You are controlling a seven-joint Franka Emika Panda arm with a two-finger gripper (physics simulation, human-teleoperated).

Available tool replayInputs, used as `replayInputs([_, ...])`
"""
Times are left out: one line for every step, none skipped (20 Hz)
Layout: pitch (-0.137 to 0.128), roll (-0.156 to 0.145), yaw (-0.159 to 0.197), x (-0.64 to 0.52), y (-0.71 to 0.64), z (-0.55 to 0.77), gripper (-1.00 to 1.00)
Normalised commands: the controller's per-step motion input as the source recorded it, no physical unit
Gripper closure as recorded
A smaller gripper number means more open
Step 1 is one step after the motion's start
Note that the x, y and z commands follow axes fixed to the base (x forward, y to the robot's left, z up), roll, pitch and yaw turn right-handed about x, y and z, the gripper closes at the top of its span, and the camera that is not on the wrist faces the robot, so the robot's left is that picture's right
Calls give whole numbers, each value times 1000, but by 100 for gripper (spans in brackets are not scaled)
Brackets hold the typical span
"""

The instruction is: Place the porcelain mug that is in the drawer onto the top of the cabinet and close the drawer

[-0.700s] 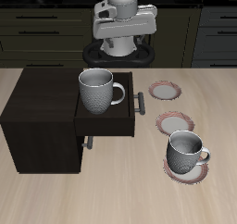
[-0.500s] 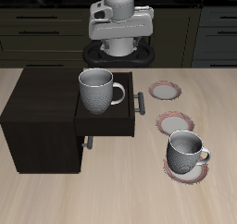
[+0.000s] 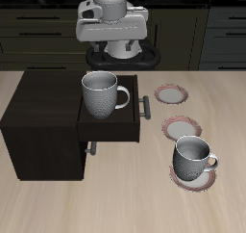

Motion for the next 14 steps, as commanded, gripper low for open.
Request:
replayInputs([-7, -2, -42, 257, -253, 158, -100])
replayInputs([7, -8, 36, 318, -202, 104, -100])
replayInputs([-20, -102, -84, 243, -370, 184, -100])
replayInputs([7, 30, -47, 240, -202, 122, -100])
replayInputs([-14, -145, -43, 637, -522, 133, -100])
replayInputs([13, -35, -34, 149, -163, 20, -100])
replayInputs([0, 0, 0, 0, 0, 0, -100])
replayInputs([-42, -72, -34, 445, -509, 141, -100])
replayInputs([-2, -45, 0, 326, -136, -15, -100])
replayInputs([-1, -63, -74, 315, -165, 10, -100])
replayInputs([15, -43, -47, 260, -100, -43, -100])
replayInputs([7, -36, -63, 261, -67, -75, -100])
replayInputs([20, -14, 1, 254, 42, -86, -100])
replayInputs([0, -37, -26, 248, -32, -81, -100])
